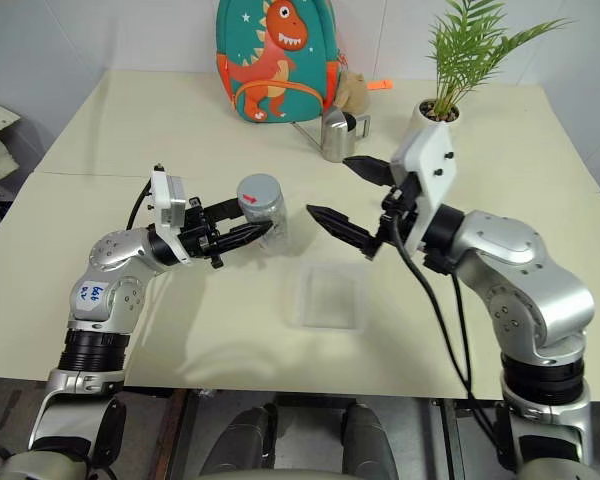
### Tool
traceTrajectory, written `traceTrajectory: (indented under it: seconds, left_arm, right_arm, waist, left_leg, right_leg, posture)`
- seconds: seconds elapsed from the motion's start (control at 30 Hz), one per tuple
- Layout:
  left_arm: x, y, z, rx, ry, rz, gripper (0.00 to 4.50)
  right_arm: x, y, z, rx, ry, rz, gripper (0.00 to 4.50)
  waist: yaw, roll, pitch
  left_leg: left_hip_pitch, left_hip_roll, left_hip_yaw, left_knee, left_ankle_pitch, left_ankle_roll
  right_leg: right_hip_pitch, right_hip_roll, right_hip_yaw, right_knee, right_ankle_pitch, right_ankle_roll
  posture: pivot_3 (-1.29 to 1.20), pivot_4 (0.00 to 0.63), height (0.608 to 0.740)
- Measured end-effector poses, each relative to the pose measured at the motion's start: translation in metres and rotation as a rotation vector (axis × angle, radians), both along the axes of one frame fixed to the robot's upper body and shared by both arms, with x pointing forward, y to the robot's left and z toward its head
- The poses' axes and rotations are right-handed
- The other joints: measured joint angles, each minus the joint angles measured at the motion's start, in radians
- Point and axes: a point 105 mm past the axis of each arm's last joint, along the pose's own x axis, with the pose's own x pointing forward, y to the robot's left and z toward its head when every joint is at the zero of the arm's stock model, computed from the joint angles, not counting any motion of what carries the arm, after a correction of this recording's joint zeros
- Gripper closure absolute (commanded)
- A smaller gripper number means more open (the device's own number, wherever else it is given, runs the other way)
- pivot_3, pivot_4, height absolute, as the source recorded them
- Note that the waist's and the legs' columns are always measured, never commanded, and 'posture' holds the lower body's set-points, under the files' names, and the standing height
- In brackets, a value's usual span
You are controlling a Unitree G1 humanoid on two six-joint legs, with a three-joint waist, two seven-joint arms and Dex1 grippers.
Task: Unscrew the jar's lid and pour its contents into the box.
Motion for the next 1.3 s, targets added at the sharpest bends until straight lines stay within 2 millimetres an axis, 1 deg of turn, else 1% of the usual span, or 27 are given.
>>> traceTrajectory:
  seconds: [0.1, 0.33, 0.53, 0.83, 1.1, 1.2, 1.3]
  left_arm:
    - [-0.001, -0.004, 0.005, 0.01, -0.008, -0.031, 2.65]
    - [-0.002, -0.011, 0.01, 0.03, -0.005, -0.081, 2.65]
    - [0.0, -0.013, 0.009, 0.031, 0.002, -0.094, 2.65]
    - [-0.001, -0.015, 0.008, 0.036, 0.002, -0.114, 2.65]
    - [-0.004, -0.017, 0.008, 0.038, -0.005, -0.131, 2.65]
    - [-0.004, -0.017, 0.009, 0.039, -0.01, -0.133, 2.65]
    - [-0.004, -0.017, 0.01, 0.038, -0.011, -0.131, 2.65]
  right_arm:
    - [-0.002, 0.009, 0.006, 0.032, 0.002, -0.018, 0.0]
    - [-0.01, 0.034, 0.009, 0.056, 0.02, 0.0, 0.0]
    - [-0.012, 0.047, 0.003, 0.048, 0.038, 0.005, 0.0]
    - [-0.004, 0.054, -0.007, 0.005, 0.037, -0.031, 0.0]
    - [0.0, 0.053, -0.005, 0.012, 0.018, -0.049, 0.0]
    - [-0.001, 0.054, -0.006, 0.01, 0.02, -0.036, 0.6]
    - [-0.002, 0.055, -0.007, 0.004, 0.024, -0.022, 1.56]
  waist:
    - [0.001, 0.0, 0.0]
    - [-0.003, 0.0, 0.0]
    - [-0.003, 0.0, 0.0]
    - [-0.004, 0.0, 0.0]
    - [-0.003, 0.0, 0.0]
    - [-0.003, 0.0, 0.0]
    - [-0.003, 0.0, 0.0]
  left_leg:
    - [0.0, 0.0, 0.0, 0.0, 0.0, 0.0]
    - [0.0, 0.0, 0.0, -0.001, 0.0, 0.0]
    - [0.0, 0.0, 0.0, -0.001, 0.0, 0.0]
    - [0.0, 0.0, 0.0, -0.001, 0.0, 0.0]
    - [0.0, 0.0, 0.0, -0.001, 0.0, 0.0]
    - [0.0, 0.0, 0.0, -0.001, 0.0, 0.0]
    - [0.0, 0.0, 0.0, -0.001, 0.0, 0.0]
  right_leg:
    - [0.0, 0.0, 0.0, 0.0, 0.0, 0.0]
    - [-0.001, 0.0, 0.0, 0.0, 0.0, 0.0]
    - [-0.001, 0.0, 0.0, 0.001, 0.0, -0.001]
    - [-0.001, 0.0, 0.0, 0.001, 0.0, -0.001]
    - [-0.001, 0.0, 0.0, 0.0, 0.0, -0.001]
    - [-0.001, 0.0, 0.0, 0.0, 0.0, -0.001]
    - [-0.001, 0.0, 0.0, 0.0, 0.0, -0.001]
  posture:
    - [0.0, 0.15, 0.74]
    - [0.0, 0.15, 0.74]
    - [0.0, 0.15, 0.74]
    - [0.0, 0.15, 0.74]
    - [0.0, 0.15, 0.74]
    - [0.0, 0.15, 0.74]
    - [0.0, 0.15, 0.74]
